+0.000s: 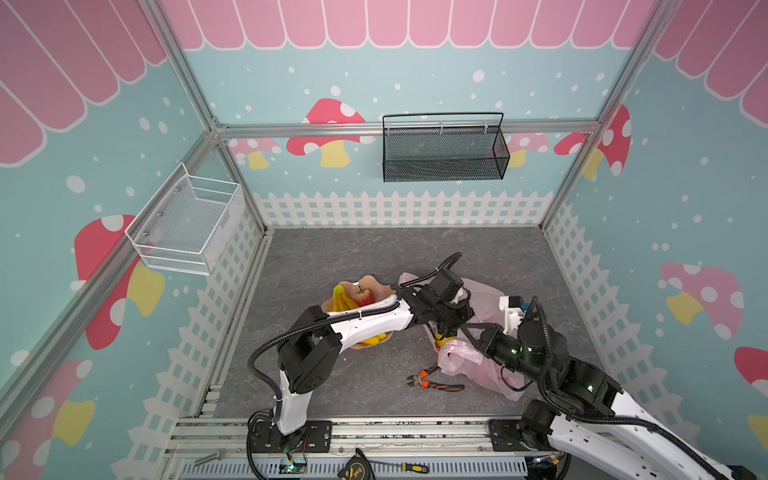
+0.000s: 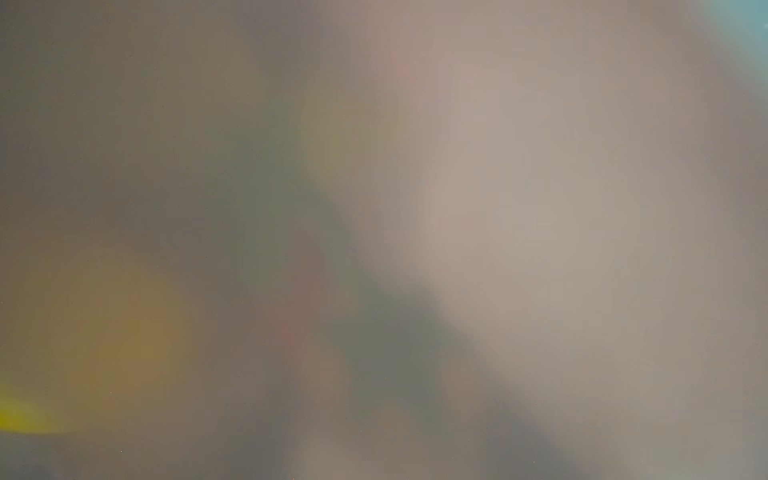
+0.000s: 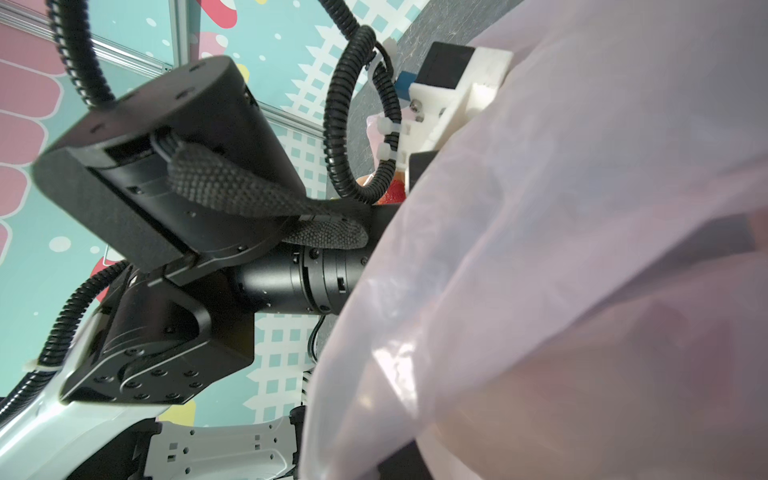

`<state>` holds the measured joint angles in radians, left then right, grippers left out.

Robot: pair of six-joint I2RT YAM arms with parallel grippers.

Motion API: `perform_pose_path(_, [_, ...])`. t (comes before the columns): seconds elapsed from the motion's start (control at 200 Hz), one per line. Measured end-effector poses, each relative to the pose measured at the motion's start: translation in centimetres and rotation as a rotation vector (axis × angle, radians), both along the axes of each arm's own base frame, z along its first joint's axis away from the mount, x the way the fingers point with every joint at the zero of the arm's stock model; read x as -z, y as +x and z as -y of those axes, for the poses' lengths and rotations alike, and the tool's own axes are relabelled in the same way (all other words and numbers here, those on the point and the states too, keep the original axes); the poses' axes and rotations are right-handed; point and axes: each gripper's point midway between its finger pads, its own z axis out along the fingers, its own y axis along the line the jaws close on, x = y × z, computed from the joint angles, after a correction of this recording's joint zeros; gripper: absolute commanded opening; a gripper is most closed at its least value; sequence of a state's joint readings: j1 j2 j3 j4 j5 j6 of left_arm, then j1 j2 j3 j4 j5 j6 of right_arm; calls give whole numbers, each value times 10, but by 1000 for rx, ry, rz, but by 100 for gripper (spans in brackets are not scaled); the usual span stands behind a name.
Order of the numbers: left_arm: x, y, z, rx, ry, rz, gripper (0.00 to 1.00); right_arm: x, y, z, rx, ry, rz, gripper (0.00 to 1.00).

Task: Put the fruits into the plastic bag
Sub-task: 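Carry the strawberry into the pink bag opening with the left gripper, then open the left gripper to drop the strawberry into the bag, then withdraw the left gripper back over the strawberry left in the bowl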

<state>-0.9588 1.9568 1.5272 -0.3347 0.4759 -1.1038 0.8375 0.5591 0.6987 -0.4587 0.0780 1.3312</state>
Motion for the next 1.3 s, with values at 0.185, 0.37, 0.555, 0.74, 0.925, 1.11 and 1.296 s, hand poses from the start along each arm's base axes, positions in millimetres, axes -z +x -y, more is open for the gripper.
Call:
perform_pose_path(0.185, [0, -5, 1, 18, 16, -10, 94, -1, 0, 0, 0, 6, 5, 1])
perform_pose_path(0.37, [-5, -4, -2, 31, 28, 4, 100, -1, 0, 0, 0, 9, 8, 1])
perform_pose_path(0.555, [-3, 3, -14, 18, 49, 8, 100, -2, 0, 1, 0, 12, 11, 1])
perform_pose_path(0.74, [-18, 20, -36, -21, 61, 39, 100, -2, 0, 1, 1, 12, 11, 1])
perform_pose_path(0.925, [-43, 28, -60, -39, 69, 100, 100, -2, 0, 1, 3, 11, 11, 1])
perform_pose_path(1.11, [-56, 25, -87, -16, 122, 157, 100, -2, 0, 1, 4, 11, 11, 1])
perform_pose_path(1.296, [-61, 28, -130, -37, 212, 207, 100, -2, 0, 2, 7, 10, 12, 1])
